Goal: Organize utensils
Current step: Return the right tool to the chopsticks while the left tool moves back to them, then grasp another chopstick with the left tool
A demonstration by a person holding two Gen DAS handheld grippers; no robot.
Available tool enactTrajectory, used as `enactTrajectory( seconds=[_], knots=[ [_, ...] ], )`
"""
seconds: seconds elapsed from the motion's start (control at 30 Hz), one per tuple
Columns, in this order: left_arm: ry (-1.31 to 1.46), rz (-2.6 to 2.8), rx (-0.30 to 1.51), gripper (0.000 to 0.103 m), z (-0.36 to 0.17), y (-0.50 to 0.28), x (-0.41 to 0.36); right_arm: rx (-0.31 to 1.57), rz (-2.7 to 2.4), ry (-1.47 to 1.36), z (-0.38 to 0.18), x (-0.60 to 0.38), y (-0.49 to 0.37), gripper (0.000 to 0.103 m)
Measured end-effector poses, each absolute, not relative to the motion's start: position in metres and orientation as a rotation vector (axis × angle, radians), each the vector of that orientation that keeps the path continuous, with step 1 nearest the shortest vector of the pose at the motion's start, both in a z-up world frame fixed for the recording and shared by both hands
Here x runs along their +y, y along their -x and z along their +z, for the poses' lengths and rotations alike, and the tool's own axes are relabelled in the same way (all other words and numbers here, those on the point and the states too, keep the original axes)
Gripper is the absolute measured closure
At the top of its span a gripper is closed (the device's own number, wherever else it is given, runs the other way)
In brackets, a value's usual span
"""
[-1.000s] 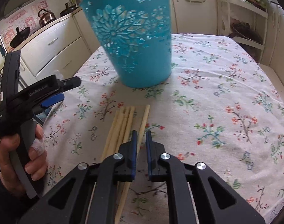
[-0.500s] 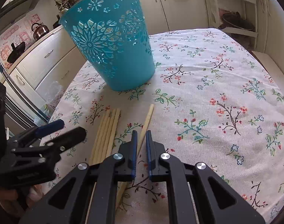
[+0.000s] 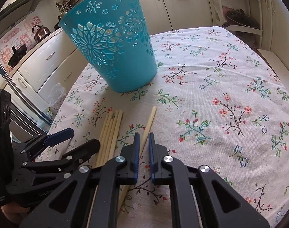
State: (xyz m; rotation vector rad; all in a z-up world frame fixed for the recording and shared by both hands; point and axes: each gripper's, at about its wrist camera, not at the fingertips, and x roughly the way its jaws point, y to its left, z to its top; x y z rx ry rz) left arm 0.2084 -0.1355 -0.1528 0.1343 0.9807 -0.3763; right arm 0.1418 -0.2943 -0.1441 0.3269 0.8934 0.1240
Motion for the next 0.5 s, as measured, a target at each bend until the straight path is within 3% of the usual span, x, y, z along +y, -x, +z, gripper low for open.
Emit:
enactTrajectory(
  seconds=[0.1,0.37,0.5],
  knots=[
    [-0.154,-0.398,0.993,0.049,-0.152,-0.211,-0.138,0.888,0.117,-0.325,-0.144,-0.294,-0.144,0.092],
    [-0.211,-0.396,0.992,0.061,-0.153,-0.219,-0.147,0.877,0.106,-0.316,-0.145,-0.293,-0.146,0.092],
    [-0.2,-0.425,0.995,0.093,-0.153,-0.229,-0.149,0.883,0.112,-0.318,-0.144,-0.294,-0.149,0.092]
  ],
)
